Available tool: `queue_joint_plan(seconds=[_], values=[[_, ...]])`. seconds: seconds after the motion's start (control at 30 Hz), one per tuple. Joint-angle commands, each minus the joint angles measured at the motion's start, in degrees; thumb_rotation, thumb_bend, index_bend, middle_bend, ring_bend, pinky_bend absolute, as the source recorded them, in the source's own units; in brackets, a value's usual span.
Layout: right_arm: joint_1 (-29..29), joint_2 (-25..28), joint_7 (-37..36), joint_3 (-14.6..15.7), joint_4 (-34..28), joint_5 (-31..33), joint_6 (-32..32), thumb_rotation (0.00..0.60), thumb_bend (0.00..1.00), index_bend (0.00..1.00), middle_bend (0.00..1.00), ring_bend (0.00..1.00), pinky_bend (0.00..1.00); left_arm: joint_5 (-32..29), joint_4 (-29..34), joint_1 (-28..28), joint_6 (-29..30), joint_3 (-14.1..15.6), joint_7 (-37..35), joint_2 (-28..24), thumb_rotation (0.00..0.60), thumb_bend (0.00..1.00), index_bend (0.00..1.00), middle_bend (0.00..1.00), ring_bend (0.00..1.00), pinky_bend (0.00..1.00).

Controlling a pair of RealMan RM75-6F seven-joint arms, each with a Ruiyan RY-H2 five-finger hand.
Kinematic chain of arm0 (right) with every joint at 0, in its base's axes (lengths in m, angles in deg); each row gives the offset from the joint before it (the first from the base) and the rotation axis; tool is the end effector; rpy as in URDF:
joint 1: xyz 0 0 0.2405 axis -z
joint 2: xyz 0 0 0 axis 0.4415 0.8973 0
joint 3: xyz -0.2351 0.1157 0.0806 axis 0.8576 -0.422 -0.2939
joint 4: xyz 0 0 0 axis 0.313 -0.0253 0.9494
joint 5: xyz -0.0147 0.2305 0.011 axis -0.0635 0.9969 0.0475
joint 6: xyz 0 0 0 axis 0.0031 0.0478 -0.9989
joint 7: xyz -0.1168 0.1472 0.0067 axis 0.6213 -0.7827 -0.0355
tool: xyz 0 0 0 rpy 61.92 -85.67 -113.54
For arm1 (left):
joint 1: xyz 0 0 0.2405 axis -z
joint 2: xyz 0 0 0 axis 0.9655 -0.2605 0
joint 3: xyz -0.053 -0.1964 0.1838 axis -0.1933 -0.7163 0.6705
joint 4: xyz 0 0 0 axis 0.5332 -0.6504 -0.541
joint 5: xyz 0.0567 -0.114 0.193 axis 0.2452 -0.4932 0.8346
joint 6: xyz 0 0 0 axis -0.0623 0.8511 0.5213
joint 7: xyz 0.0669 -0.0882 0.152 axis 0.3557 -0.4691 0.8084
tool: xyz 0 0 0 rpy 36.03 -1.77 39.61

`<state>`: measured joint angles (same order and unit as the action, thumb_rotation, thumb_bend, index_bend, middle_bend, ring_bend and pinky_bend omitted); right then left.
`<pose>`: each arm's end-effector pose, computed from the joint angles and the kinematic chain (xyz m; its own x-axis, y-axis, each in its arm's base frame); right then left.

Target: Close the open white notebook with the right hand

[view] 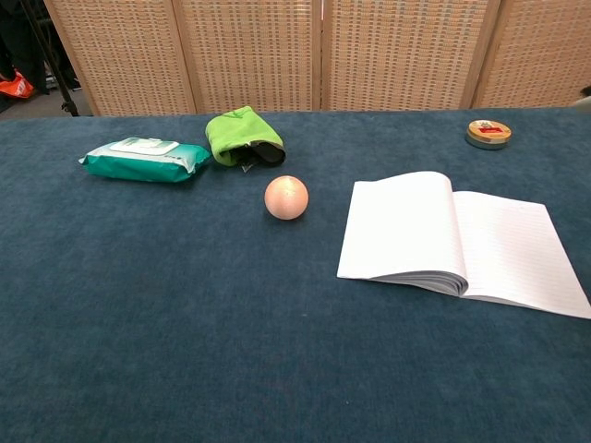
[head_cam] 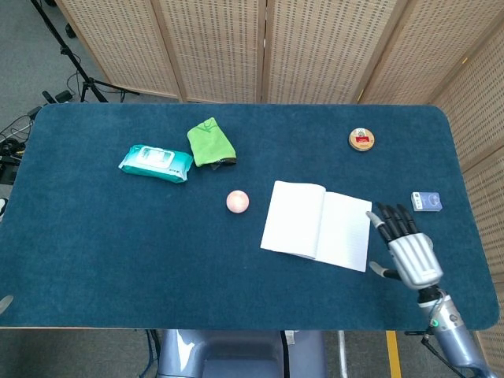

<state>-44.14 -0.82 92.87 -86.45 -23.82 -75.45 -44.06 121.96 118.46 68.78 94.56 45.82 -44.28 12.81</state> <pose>-0.2698 -0.2956 0.0739 0.4743 0.0120 0.8803 -0.8242 -0.3453 0.4488 -0.3493 0.1514 0.2067 0.2995 -0.1654 0.9396 0.9534 0.0138 -0.3014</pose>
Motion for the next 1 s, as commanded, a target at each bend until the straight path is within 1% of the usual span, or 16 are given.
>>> queue_joint_plan(seconds=[0.03,0.2,0.4,0.63,0.73,1.0], values=[[-4.25,-4.54,6.02,-0.96,-1.10,-0.71,5.34,0.600,0.00,0.00,0.00,0.00,0.00,-0.32,0.34,0.35,-0.83,-0.04,0.54,-0.12,0.600,0.00,0.00,0.00,0.00,0.00],[-8.25,-9.73,12.73,-3.01,0.34,2.55,11.73,0.600,0.00,0.00,0.00,0.00,0.00,-1.39,1.10,0.81,-1.91,-0.51,0.82,-0.42,0.600,0.00,0.00,0.00,0.00,0.00],[-11.07,-14.69,18.77,-4.54,2.25,6.72,16.37,0.600,0.00,0.00,0.00,0.00,0.00,-3.44,2.50,2.15,-4.93,-1.27,1.52,-1.20,0.600,0.00,0.00,0.00,0.00,0.00],[-13.18,-19.00,24.05,-5.41,2.92,9.93,18.59,0.600,0.00,0.00,0.00,0.00,0.00,-5.85,4.06,3.31,-7.69,-2.12,2.09,-2.20,0.600,0.00,0.00,0.00,0.00,0.00],[-14.07,-20.66,26.85,-5.73,4.25,11.35,19.48,0.600,0.00,0.00,0.00,0.00,0.00,-6.55,4.24,3.54,-8.37,-2.35,1.69,-2.55,0.600,0.00,0.00,0.00,0.00,0.00],[-14.88,-24.27,31.22,-5.39,7.15,14.85,20.54,0.600,0.00,0.00,0.00,0.00,0.00,-6.68,4.03,3.33,-8.28,-2.32,0.46,-2.96,0.600,0.00,0.00,0.00,0.00,0.00]])
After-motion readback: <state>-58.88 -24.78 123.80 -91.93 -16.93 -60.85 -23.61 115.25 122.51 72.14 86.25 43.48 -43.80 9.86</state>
